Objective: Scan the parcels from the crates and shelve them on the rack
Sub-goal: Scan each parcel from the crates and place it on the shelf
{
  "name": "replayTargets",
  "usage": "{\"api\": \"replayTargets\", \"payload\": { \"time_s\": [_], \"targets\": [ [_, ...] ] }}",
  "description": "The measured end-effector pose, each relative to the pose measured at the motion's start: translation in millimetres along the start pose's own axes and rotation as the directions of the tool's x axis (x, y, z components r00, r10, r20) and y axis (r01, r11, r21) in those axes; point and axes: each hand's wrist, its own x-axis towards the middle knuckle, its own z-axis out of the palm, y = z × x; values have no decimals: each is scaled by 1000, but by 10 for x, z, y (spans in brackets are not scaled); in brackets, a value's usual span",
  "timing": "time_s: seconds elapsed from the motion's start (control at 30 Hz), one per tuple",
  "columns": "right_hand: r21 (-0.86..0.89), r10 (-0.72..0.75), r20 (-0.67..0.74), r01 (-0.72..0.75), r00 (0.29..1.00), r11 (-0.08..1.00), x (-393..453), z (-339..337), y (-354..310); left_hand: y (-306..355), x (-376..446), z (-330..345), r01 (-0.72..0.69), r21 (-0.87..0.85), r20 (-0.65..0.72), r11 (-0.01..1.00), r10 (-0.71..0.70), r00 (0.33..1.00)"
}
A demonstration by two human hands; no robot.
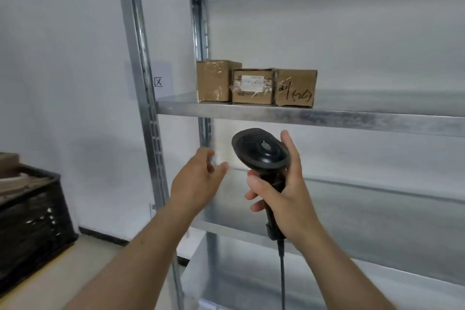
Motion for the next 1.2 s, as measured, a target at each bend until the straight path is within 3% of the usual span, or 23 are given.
{"api": "replayTargets", "payload": {
  "time_s": [0.33,0.77,1.0,1.2],
  "targets": [
    [130,-24,257,-10,966,992,-338,1460,418,-1214,-802,-778,298,83,-145,951,-285,948],
    [229,-141,515,23,846,973,-322,3889,140,-2657,-1404,-2557,505,163,-405,848,-409,818],
    [356,-215,617,-25,757,934,-415,5296,-79,-3421,-1740,-3652,611,220,-531,760,-433,729],
    [400,-226,689,-101,689,911,-565,6027,-199,-3808,-2030,-4180,706,200,-601,679,-484,636]
  ]
}}
